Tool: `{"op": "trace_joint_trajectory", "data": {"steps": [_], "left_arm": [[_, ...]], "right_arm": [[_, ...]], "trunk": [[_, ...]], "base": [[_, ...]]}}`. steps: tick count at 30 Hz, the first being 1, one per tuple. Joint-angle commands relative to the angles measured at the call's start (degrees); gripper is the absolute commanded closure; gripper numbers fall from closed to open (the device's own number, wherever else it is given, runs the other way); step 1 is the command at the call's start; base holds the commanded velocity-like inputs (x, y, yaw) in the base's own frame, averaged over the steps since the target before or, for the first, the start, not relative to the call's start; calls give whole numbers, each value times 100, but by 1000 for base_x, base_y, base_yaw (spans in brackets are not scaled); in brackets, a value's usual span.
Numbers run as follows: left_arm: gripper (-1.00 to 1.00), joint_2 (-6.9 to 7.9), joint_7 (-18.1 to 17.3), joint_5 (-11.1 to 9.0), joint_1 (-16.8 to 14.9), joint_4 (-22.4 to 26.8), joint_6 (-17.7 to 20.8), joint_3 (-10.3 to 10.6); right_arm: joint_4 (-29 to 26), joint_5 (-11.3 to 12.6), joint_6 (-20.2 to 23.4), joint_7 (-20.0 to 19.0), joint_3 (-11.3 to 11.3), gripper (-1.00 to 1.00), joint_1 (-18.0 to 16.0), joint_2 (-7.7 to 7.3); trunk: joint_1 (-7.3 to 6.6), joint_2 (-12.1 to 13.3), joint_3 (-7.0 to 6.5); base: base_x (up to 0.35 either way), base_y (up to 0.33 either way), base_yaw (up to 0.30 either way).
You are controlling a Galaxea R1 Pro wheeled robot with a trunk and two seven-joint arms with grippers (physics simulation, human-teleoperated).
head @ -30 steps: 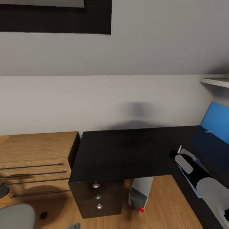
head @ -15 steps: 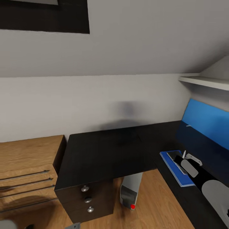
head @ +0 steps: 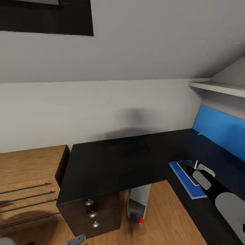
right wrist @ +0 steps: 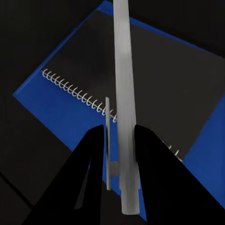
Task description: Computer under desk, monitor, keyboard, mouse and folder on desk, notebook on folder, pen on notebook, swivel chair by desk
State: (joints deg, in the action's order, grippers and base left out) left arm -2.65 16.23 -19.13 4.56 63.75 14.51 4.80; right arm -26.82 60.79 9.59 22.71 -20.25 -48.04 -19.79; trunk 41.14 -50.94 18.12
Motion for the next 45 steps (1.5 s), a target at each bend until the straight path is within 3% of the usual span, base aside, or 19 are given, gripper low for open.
{"op": "trace_joint_trajectory", "data": {"steps": [1, 9, 45], "left_arm": [[-100, 2, 41, -55, 1, 14, 15, 26], [-100, 8, 87, -55, 1, 21, -12, 296], [-100, 2, 107, -55, 1, 16, -12, 361]], "right_arm": [[-14, 31, 21, 34, -40, 100, -4, -8], [-5, 29, 10, 37, -23, 100, -4, -8], [19, 29, 11, 40, -32, 100, -4, -8]], "trunk": [[1, -6, 7], [67, -126, 60], [814, -1490, 671]], "base": [[0, 0, 0], [0, 0, 0], [0, 0, 0]]}}
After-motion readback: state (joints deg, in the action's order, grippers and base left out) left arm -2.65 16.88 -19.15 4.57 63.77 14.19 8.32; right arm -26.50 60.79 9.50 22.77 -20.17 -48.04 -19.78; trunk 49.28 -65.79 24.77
